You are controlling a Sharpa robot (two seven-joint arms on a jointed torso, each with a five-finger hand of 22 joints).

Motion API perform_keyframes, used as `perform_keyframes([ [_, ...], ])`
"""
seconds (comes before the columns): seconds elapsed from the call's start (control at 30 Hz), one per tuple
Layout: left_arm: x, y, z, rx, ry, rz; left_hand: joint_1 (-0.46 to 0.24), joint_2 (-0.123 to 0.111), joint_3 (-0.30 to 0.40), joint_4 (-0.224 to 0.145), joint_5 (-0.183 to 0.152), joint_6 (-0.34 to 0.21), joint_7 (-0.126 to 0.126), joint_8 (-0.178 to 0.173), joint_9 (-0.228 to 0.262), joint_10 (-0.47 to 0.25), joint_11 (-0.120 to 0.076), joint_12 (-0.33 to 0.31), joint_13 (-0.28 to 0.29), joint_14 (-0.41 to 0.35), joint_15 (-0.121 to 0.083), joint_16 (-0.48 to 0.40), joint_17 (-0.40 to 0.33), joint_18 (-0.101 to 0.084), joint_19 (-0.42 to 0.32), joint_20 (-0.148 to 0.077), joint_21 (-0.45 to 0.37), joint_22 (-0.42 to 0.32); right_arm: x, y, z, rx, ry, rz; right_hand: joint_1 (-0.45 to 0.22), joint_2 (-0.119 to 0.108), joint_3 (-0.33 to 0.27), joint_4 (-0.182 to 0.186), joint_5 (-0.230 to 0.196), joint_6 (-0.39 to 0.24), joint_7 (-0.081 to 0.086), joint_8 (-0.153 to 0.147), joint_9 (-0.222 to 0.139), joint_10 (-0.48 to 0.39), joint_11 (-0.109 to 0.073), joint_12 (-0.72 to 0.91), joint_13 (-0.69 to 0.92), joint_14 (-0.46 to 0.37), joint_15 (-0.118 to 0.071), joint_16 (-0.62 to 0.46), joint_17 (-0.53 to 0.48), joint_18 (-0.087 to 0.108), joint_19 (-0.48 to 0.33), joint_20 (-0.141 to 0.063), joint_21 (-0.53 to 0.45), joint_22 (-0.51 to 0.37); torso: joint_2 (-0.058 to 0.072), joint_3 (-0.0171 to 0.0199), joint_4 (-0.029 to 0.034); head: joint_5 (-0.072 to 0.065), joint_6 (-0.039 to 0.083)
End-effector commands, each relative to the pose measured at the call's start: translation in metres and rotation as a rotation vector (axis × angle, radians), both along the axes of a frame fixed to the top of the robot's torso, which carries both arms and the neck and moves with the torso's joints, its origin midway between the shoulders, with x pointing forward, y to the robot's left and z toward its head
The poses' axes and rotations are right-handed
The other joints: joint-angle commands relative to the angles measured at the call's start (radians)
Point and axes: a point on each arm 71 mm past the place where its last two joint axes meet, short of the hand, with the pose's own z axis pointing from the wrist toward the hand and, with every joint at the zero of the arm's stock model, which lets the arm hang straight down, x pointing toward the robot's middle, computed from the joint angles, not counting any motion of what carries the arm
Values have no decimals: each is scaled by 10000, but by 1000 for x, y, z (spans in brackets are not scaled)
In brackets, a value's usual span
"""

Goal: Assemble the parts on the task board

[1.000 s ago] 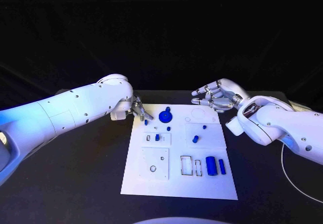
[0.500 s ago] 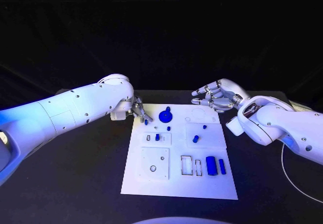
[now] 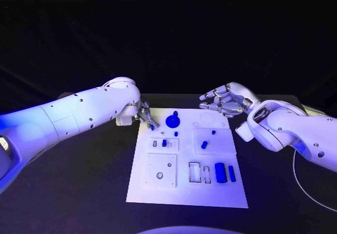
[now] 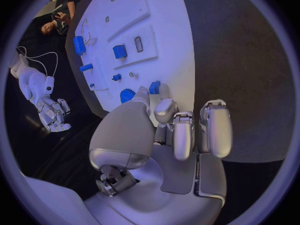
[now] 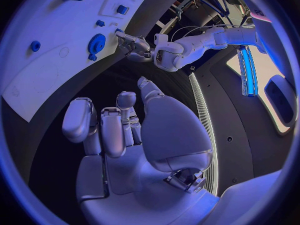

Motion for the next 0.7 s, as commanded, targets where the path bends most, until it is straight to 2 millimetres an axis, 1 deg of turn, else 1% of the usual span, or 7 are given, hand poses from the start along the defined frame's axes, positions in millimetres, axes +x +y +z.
perform_keyframes([
  [0.03,0,-3,0,-142,-27,-2,332,128,126,-199,20,-18,-62,44,27,30,-38,28,-28,1055,-99,30,2632,-36,314,-75,38,1305,-1,1,-1,-36,35,162,-46,27,18,44,46,-11,-15,36,8,-13,-26,36,8,433,24,-64,-11,105,-66,-29,-55,-6,0,-3,-4,4,-14],
  [0.07,0,-3,1,-183,-68,32,485,198,205,-288,25,-44,-71,45,36,25,-47,21,-36,1055,-105,30,2632,-34,312,-81,31,1303,-1,1,-1,-38,38,160,-45,28,18,44,46,-10,-15,36,8,-13,-26,36,8,434,24,-64,-11,105,-66,-29,-55,-6,4,-2,-3,0,-18],
  [0.1,0,-3,1,-261,-106,85,868,368,437,-513,46,-118,-97,28,42,3,-71,-9,-63,1055,-124,30,2632,-29,304,-94,12,1293,0,1,-1,-43,45,156,-32,32,20,40,49,-10,-16,36,8,-11,-27,41,11,434,23,-63,-8,105,-64,-30,-55,-5,4,-1,-3,-5,-14],
  [0.2,0,-3,1,-467,-103,194,1546,627,942,-947,58,-256,-124,-22,40,-46,-100,-70,-111,1055,-152,30,2632,-22,291,-124,-19,1279,0,1,-1,-48,53,154,-32,32,20,40,49,-10,-16,36,8,-11,-27,41,11,434,23,-63,-8,105,-64,-30,-55,-5,-3,-2,-7,-4,-29],
  [0.3,-1,-3,1,-632,-32,252,1998,748,1404,-1275,-47,-339,-124,-45,47,-83,-107,-123,-147,1055,-161,30,2632,-21,285,-142,-32,1278,0,1,-1,-53,61,151,-32,32,20,40,49,-10,-16,36,8,-11,-27,41,11,434,23,-63,-8,105,-64,-30,-55,-5,-3,-2,-8,-7,-34],
  [0.53,-4,0,-1,-1110,345,390,2091,602,2153,-1514,-168,-406,-87,11,147,-101,-79,-221,-235,1055,-133,30,2632,-25,276,-142,-49,1289,0,1,-2,-69,92,167,-32,32,20,40,49,-10,-16,36,8,-11,-27,41,11,434,23,-63,-8,105,-64,-30,-55,-5,-7,0,1,-26,-49],
  [0.7,-9,6,1,-1343,313,511,2054,553,2235,-1523,-176,-400,-88,33,170,-96,-82,-234,-249,1055,-133,30,2632,-24,272,-144,-54,1289,0,1,-2,-77,105,169,-32,32,20,40,49,-10,-16,36,8,-11,-27,41,11,434,23,-63,-8,105,-64,-30,-55,-5,-6,-4,6,-33,-44],
])
